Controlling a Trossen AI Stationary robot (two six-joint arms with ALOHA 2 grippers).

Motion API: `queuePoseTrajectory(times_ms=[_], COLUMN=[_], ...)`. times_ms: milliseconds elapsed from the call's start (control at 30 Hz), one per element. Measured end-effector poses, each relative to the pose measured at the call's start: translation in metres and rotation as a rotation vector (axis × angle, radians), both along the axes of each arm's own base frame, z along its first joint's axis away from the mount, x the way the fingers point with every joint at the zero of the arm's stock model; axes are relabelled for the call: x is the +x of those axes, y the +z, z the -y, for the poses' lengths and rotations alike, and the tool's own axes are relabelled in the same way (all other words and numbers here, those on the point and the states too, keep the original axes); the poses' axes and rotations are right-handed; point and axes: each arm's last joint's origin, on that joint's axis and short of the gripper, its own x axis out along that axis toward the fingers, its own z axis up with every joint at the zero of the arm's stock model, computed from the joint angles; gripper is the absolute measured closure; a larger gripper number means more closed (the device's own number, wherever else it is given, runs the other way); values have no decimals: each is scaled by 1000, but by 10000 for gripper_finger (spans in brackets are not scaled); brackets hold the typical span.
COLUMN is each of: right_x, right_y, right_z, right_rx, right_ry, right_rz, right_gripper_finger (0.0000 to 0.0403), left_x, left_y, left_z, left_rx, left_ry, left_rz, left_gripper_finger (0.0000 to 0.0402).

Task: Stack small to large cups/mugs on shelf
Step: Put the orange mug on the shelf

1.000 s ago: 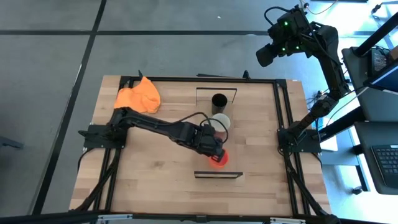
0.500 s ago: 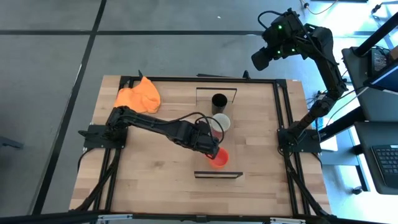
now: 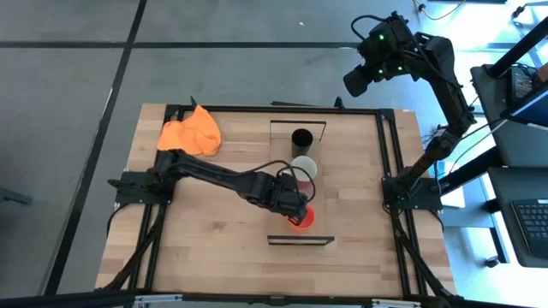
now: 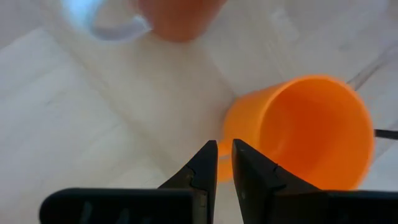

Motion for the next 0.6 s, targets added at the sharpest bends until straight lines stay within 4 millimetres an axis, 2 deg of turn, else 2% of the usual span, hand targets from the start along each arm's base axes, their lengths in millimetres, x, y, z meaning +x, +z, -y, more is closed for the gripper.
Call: queuePoseTrajectory(times_ms=[267,600], right_x=[1,1], right_y=[0,2], right_z=[1,2], right_rx=[-5,-27], right_ry=[1,-3], right_rz=[2,11], right_gripper_finger=[293,293], left_x=[2,2], left_y=[-8,-7], left_z=[2,4], left_rx=[-39,-61], left_ry=[-19,-36], left_rz=[-34,-37], left_gripper_finger=[358,358])
